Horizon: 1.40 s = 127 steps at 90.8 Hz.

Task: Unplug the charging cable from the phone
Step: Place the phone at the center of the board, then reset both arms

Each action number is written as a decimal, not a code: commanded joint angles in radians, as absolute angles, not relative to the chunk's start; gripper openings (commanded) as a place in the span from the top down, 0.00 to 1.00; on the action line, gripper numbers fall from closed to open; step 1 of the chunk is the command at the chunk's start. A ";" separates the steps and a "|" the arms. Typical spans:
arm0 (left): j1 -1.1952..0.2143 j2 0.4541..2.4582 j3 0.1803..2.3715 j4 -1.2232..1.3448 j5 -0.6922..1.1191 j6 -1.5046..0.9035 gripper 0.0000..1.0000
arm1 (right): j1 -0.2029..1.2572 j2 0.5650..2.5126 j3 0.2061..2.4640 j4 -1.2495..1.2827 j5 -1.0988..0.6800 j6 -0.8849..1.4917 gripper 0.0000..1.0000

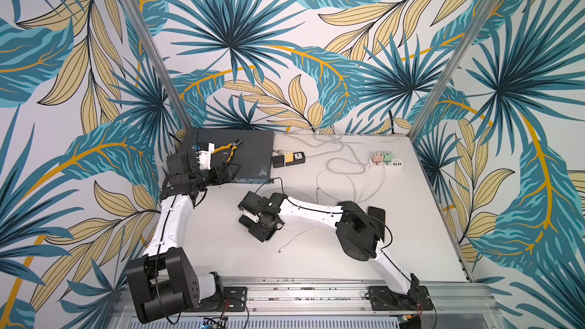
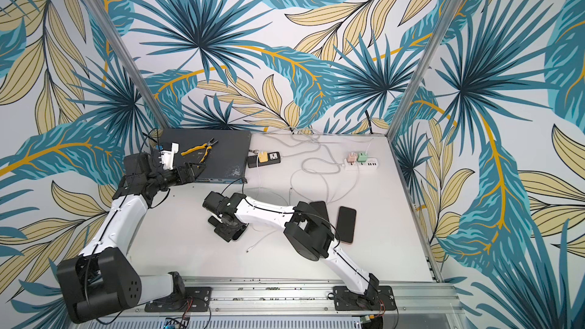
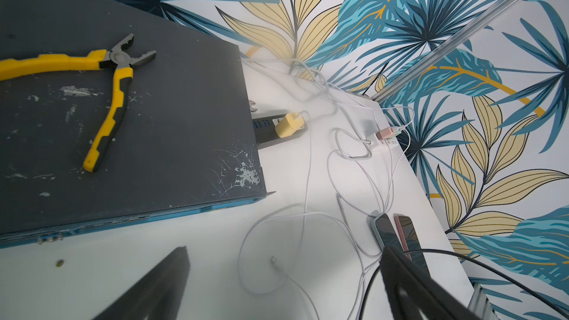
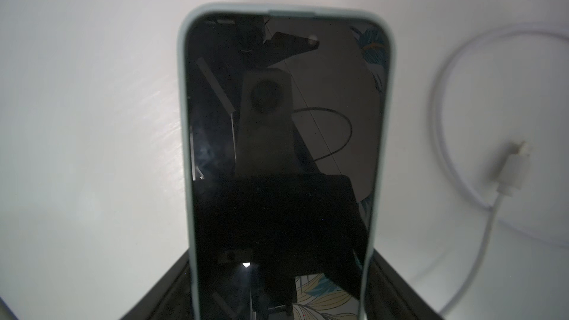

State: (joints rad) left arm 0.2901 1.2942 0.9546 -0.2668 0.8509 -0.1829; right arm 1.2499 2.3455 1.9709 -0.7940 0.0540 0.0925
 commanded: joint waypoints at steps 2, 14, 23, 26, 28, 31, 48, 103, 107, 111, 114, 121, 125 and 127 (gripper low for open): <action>0.299 1.302 0.985 -0.267 0.851 -0.164 0.00 | 1.259 2.377 1.996 -0.820 0.069 0.082 0.48; 0.299 1.302 0.985 -0.268 0.851 -0.162 0.00 | 1.261 2.387 1.995 -0.830 0.066 0.084 0.45; 0.301 1.302 0.986 -0.270 0.851 -0.161 0.00 | 1.261 2.394 1.996 -0.834 0.065 0.084 0.44; 0.300 1.302 0.986 -0.270 0.851 -0.161 0.00 | 1.261 2.396 1.996 -0.836 0.066 0.084 0.44; 0.300 1.302 0.986 -0.270 0.850 -0.161 0.00 | 1.261 2.396 1.996 -0.836 0.064 0.085 0.43; 0.301 1.302 0.986 -0.270 0.850 -0.161 0.00 | 1.263 2.397 1.996 -0.837 0.063 0.084 0.42; 0.301 1.302 0.986 -0.272 0.847 -0.158 0.00 | 1.262 2.404 1.995 -0.842 0.057 0.087 0.28; 0.299 1.280 0.930 -0.186 0.823 -0.095 0.00 | 1.178 2.149 1.754 -0.564 0.073 0.175 0.00; 0.298 1.284 0.926 -0.180 0.817 -0.085 0.00 | 1.154 2.113 1.717 -0.540 0.081 0.182 0.00; 0.296 1.290 0.923 -0.175 0.812 -0.077 0.00 | 1.127 2.075 1.677 -0.514 0.087 0.187 0.00; 0.294 1.294 0.922 -0.171 0.807 -0.070 0.00 | 1.104 2.042 1.639 -0.488 0.089 0.192 0.00; 0.283 1.304 0.914 -0.163 0.790 -0.044 0.00 | 1.045 1.953 1.537 -0.414 0.085 0.205 0.00; 0.274 1.307 0.905 -0.155 0.772 -0.018 0.00 | 1.003 1.897 1.470 -0.364 0.081 0.214 0.00; 0.269 1.307 0.898 -0.147 0.762 -0.006 0.00 | 0.981 1.865 1.434 -0.338 0.079 0.218 0.00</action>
State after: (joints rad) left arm 0.2844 1.2953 0.9237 -0.1944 0.8066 -0.0803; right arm 1.0637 1.9881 1.5574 -0.4744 0.0673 0.1761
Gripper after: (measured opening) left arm 0.999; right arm 0.994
